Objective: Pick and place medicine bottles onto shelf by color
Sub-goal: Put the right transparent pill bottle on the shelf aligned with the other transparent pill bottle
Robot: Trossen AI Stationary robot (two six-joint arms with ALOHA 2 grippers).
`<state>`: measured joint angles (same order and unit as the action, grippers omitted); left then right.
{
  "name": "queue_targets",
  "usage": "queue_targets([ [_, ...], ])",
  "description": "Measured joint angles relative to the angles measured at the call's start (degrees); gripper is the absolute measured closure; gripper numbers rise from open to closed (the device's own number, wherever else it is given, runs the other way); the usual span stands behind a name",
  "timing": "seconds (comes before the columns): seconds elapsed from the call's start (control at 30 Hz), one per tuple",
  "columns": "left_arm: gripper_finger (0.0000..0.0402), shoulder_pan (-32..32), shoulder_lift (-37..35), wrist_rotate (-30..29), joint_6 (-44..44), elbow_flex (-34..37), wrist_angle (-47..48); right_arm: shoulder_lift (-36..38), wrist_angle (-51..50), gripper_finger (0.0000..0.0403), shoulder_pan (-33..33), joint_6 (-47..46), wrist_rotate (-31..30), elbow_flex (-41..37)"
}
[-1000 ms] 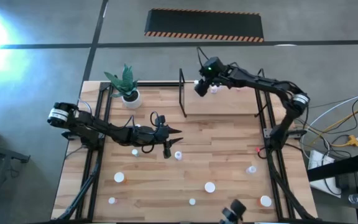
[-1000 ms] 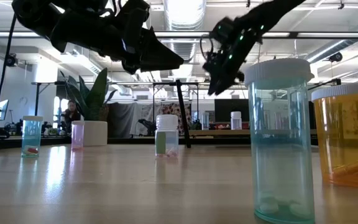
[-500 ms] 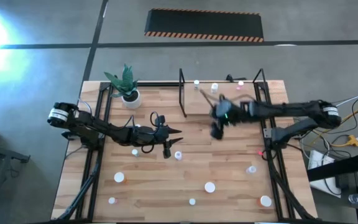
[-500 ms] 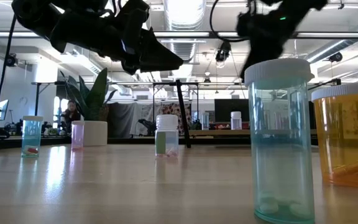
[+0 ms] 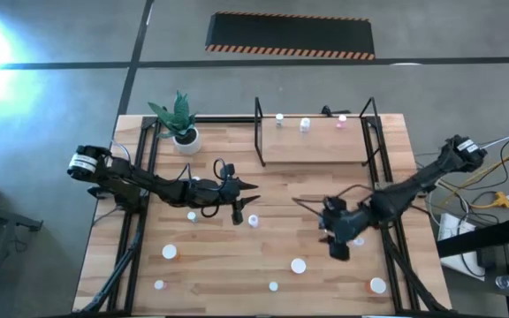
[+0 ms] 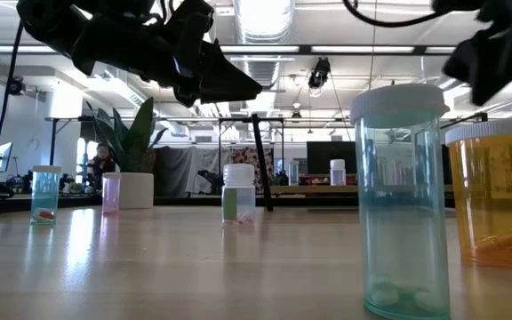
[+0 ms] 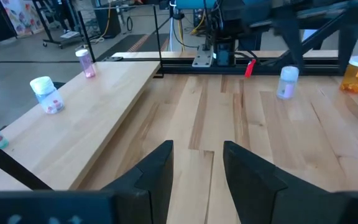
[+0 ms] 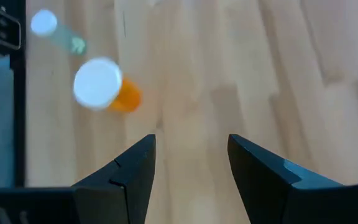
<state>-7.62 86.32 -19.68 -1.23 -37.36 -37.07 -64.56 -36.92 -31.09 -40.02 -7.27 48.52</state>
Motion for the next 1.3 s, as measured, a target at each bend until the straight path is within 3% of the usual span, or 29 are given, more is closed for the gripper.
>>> queue_targets([
  [0.23, 0.0279, 0.0, 0.0, -0.02, 0.02, -0.09, -0.03, -1.85, -21.03, 0.0212, -5.58, -16.23, 5.85, 5.92],
  [0.4, 0.0279, 0.0, 0.0, -0.02, 0.01, 0.1, -0.01, -1.74, -27.49, 0.0219, -9.03, -20.34, 10.27, 5.3],
  [0.7, 0.0279, 0.0, 0.0, -0.01, 0.02, 0.13, -0.01, -1.88, -28.8, 0.0237, -11.7, -19.42, 10.96, 0.95],
  [0.9, 0.0279, -0.02, 0.0, -0.02, 0.02, 0.13, 0.01, -1.99, -28.81, 0.0238, -12.51, -17.71, 14.91, -0.74],
  [1.1, 0.0279, -0.02, 0.01, -0.02, 0.01, 0.13, 0.0, -2.01, -28.71, 0.0206, -13.57, -14.46, 16.25, -1.34],
  [1.3, 0.0279, -0.02, 0.02, -0.02, 0.01, 0.12, -0.01, -2.01, -24.64, 0.0167, -13.66, -12.56, 12.36, -2.59],
])
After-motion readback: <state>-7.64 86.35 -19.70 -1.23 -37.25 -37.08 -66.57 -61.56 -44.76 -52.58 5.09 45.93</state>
